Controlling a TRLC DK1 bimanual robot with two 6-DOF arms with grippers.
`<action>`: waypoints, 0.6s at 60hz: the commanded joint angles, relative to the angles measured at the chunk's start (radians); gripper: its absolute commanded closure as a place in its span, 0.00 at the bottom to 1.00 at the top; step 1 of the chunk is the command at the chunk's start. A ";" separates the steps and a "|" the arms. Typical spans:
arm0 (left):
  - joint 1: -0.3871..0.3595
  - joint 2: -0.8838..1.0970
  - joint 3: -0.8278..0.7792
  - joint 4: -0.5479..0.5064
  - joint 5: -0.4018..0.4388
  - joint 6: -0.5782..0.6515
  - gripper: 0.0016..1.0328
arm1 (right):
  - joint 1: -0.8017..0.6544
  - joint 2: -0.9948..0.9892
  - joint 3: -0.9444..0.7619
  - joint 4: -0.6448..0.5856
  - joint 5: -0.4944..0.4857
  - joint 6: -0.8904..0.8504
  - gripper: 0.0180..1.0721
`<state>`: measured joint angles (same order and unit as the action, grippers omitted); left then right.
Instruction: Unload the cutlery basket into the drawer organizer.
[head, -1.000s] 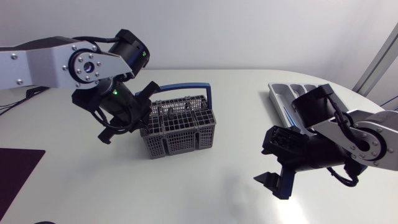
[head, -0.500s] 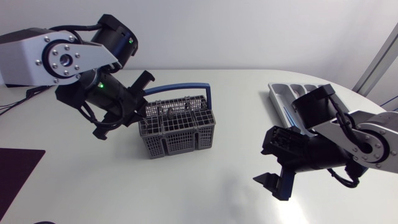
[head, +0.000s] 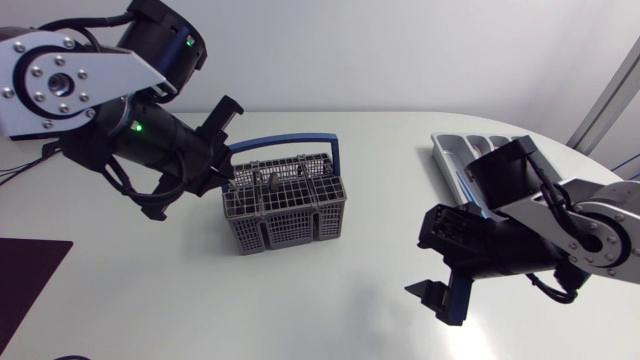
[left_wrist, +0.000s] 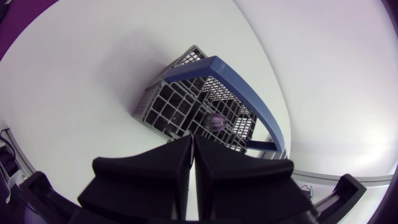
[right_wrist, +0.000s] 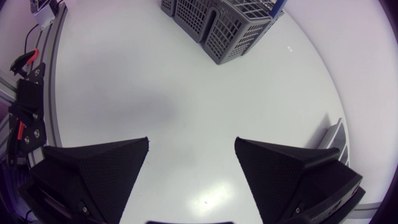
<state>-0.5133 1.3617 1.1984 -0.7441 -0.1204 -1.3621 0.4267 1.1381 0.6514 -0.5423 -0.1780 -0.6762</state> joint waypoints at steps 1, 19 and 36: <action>-0.011 -0.024 0.033 -0.008 0.001 -0.032 0.96 | 0.011 -0.017 -0.022 -0.005 0.008 0.030 0.05; -0.013 -0.079 0.078 -0.069 -0.008 -0.038 0.96 | 0.018 -0.049 -0.019 -0.022 0.017 0.032 0.05; -0.027 -0.116 0.113 -0.116 0.013 -0.052 0.96 | 0.063 -0.098 -0.015 -0.022 0.041 0.066 0.05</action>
<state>-0.5316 1.2598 1.2808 -0.8444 -0.1192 -1.3735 0.4740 1.0576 0.6514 -0.5529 -0.1478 -0.6453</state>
